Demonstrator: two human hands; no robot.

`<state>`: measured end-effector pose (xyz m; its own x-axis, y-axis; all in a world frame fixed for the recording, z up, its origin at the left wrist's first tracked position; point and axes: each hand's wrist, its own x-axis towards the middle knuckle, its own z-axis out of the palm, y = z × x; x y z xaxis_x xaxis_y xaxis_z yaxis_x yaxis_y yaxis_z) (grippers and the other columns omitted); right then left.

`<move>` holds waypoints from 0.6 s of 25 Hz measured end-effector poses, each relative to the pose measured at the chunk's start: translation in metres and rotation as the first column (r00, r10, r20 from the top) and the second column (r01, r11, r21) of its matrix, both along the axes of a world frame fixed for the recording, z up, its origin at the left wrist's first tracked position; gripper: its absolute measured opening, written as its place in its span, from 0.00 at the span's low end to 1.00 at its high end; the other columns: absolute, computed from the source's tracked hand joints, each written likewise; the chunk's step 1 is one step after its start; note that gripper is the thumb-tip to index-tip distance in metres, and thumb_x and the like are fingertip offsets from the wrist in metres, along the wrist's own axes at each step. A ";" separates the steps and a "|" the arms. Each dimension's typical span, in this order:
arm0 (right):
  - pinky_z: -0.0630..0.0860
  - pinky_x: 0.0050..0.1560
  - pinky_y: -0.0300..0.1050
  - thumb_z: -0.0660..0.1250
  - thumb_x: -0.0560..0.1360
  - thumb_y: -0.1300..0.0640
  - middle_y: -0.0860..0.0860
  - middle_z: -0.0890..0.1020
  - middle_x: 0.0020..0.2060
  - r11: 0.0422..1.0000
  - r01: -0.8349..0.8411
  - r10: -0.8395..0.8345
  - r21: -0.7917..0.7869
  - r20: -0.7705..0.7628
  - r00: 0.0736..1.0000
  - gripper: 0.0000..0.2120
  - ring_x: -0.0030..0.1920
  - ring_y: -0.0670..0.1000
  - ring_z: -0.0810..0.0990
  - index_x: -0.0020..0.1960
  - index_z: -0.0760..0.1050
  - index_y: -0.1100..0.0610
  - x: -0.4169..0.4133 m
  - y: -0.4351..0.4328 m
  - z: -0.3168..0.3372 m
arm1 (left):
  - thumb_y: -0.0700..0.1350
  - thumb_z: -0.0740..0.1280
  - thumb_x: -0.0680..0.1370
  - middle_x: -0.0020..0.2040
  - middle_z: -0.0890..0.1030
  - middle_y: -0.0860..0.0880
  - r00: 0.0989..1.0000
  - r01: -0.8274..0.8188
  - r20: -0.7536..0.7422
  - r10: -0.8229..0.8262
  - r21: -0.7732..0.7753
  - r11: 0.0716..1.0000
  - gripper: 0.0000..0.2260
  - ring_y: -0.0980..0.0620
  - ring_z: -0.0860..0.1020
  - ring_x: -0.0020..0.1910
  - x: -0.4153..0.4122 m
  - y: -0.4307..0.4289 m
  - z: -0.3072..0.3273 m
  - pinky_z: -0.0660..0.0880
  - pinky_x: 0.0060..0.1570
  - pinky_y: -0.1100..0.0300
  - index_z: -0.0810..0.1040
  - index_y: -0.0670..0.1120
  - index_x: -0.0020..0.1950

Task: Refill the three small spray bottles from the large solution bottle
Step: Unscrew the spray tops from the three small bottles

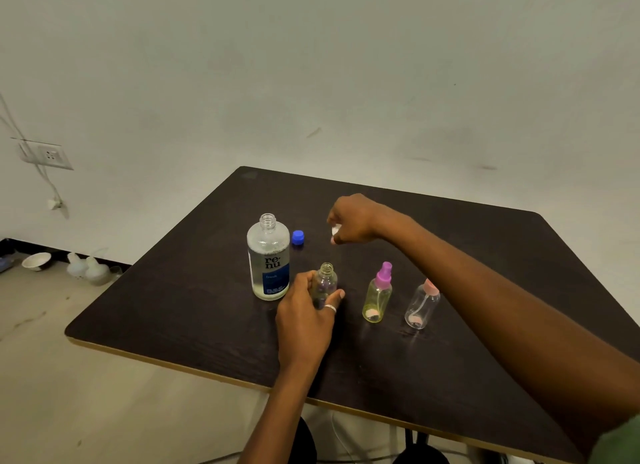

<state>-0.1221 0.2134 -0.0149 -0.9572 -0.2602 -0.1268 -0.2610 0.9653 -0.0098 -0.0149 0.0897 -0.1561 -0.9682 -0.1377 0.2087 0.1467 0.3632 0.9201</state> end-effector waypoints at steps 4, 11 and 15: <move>0.79 0.54 0.48 0.74 0.71 0.53 0.55 0.83 0.52 0.998 -0.011 0.007 0.062 0.059 0.998 0.19 0.52 0.54 0.81 0.59 0.79 0.60 -0.015 -0.003 -0.026 | 0.53 0.77 0.71 0.56 0.81 0.56 1.000 -0.007 -0.023 0.007 0.010 1.000 0.21 0.60 0.79 0.53 0.000 0.000 -0.002 0.74 0.49 0.70 0.75 0.53 0.61; 0.74 0.51 0.44 0.75 0.71 0.55 0.56 0.81 0.55 0.996 -0.007 -0.006 0.086 0.159 0.987 0.21 0.54 0.55 0.78 0.61 0.76 0.60 -0.031 -0.003 -0.046 | 0.54 0.77 0.71 0.55 0.82 0.56 0.999 -0.008 -0.048 0.009 0.022 1.000 0.21 0.61 0.80 0.53 -0.001 -0.001 -0.005 0.79 0.52 0.64 0.75 0.54 0.61; 0.76 0.53 0.46 0.74 0.71 0.54 0.56 0.81 0.54 0.993 -0.029 0.010 0.113 0.167 0.986 0.20 0.54 0.55 0.79 0.60 0.77 0.60 -0.033 -0.003 -0.050 | 0.54 0.77 0.71 0.55 0.82 0.57 0.999 -0.001 -0.047 0.002 0.034 0.999 0.21 0.61 0.80 0.53 -0.001 -0.002 -0.006 0.80 0.53 0.62 0.75 0.55 0.61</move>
<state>-0.1549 0.2100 -0.0653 -0.9154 -0.2528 -0.3133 -0.2835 0.9573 0.0559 -0.0157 0.0882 -0.1622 -0.9572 -0.1468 0.2495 0.1898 0.3326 0.9238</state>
